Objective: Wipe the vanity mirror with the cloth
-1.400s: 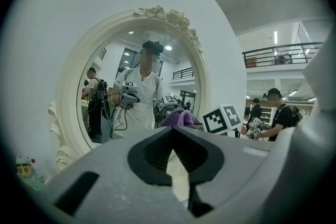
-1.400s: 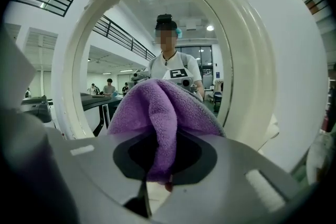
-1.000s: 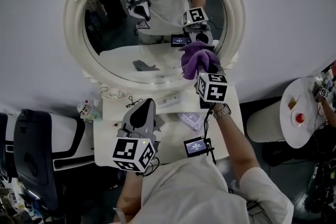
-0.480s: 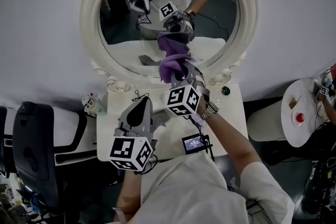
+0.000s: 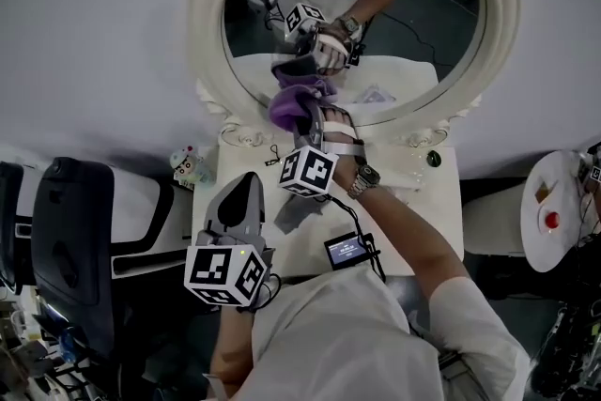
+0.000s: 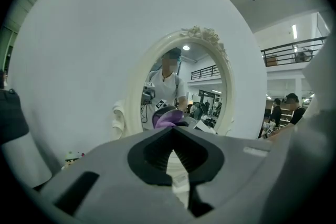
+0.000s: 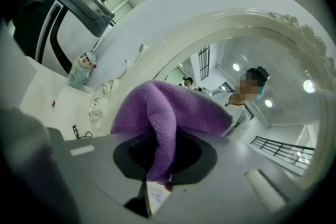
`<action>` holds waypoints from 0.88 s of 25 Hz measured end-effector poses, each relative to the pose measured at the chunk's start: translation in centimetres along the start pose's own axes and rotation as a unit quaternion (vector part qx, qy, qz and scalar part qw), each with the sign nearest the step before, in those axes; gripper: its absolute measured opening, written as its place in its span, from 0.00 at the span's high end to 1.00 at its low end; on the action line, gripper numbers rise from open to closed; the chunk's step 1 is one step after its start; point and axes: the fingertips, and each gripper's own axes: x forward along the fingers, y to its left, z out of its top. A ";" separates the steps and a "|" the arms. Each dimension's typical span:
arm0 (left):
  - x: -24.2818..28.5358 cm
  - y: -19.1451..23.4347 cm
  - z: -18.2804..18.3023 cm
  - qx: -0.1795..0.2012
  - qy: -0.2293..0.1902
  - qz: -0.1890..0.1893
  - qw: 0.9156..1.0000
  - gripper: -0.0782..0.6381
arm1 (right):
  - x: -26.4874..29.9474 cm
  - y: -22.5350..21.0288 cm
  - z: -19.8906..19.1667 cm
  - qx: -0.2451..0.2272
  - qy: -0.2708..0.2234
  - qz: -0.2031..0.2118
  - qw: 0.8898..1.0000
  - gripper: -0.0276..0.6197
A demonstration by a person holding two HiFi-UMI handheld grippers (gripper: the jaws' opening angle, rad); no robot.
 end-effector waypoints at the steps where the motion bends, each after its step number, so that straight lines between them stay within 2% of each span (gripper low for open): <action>1: -0.2 0.6 -0.1 0.000 0.002 0.005 1.000 0.89 | 0.4 0.5 0.4 -0.007 -0.002 0.001 1.000 0.87; 8: -0.5 3.5 -0.6 0.003 0.016 0.022 1.000 0.89 | 2.1 2.0 1.8 -0.026 0.004 -0.004 1.000 0.87; 14: 0.8 2.3 -0.5 0.013 0.021 0.004 1.000 0.89 | 1.9 1.7 1.6 -0.013 -0.008 -0.013 1.000 0.87; 22: 3.2 -1.8 -0.9 0.022 0.029 -0.034 0.999 0.89 | 0.1 -1.3 -4.1 0.014 0.023 -0.030 0.999 0.87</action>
